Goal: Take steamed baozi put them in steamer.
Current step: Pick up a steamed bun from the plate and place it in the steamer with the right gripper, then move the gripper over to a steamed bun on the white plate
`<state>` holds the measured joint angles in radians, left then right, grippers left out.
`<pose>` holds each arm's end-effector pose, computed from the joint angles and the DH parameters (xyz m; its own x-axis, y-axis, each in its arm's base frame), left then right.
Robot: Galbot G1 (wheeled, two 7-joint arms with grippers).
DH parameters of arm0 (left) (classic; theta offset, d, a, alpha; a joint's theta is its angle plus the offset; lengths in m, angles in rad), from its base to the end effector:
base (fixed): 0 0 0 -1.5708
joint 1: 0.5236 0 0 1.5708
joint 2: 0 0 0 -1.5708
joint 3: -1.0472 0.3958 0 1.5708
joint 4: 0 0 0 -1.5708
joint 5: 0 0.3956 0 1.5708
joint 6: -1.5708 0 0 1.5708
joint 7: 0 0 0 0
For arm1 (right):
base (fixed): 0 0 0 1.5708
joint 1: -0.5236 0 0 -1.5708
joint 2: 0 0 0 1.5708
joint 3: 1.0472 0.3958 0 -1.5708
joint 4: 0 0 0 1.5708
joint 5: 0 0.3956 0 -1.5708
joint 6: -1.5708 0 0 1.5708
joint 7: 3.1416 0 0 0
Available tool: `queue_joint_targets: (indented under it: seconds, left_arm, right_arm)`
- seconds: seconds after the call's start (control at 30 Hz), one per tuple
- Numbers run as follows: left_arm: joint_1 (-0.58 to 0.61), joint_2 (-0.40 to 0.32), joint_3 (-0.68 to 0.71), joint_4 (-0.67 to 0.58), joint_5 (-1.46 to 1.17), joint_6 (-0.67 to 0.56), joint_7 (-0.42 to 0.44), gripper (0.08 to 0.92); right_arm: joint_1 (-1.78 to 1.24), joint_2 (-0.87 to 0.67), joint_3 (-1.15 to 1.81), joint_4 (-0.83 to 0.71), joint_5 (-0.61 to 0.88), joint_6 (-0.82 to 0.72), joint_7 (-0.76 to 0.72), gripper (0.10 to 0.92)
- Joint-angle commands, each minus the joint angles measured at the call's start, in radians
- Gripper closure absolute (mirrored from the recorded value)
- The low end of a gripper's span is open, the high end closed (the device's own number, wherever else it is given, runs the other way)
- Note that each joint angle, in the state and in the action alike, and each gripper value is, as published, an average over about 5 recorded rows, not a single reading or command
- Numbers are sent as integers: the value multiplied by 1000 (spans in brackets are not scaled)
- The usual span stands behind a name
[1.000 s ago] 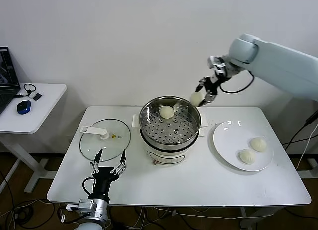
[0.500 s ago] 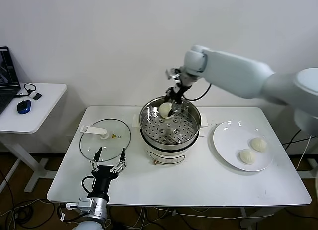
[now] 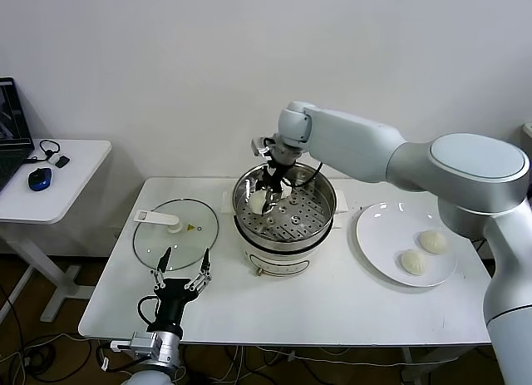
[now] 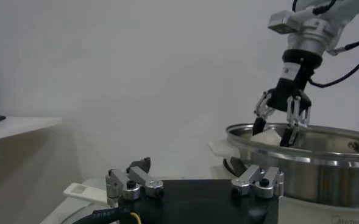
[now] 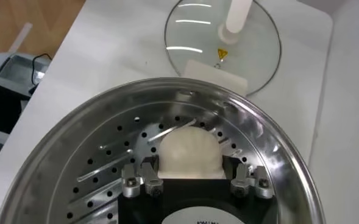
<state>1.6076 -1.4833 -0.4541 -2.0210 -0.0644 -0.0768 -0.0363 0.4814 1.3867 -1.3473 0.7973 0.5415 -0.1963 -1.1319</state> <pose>0.1814 -0.0051 -0.3794 -0.9973 0.0627 0.0393 0.0617 0.9978 -0.0256 0.7062 0.1428 -0.1136 -0.0240 -0.3002 0.9536 -0.9564 -0.2709 -0.1094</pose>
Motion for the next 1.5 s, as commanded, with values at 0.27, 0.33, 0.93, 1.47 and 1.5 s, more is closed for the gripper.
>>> queue_joint_targets:
  seconds: [0.27, 0.33, 0.93, 1.47, 1.5]
  left_arm:
    - [-1, -5, 4, 6, 1, 0, -1, 177]
    - [0, -5, 5, 6, 1, 0, -1, 177]
    - [2, -6, 11, 4, 2, 2, -2, 177]
    - [3, -4, 25, -5, 10, 6, -3, 177]
    - [3, -3, 24, -7, 10, 7, -3, 177]
  right_arm:
    - [-39, 35, 12, -37, -34, 6, 0, 354]
    - [-40, 34, 13, -36, -39, 8, 1, 351]
    - [36, -63, 9, 92, -5, 19, 0, 203]
    - [279, -575, -78, 460, 4, 74, -24, 203]
    - [281, -608, -79, 467, -3, 80, -26, 203]
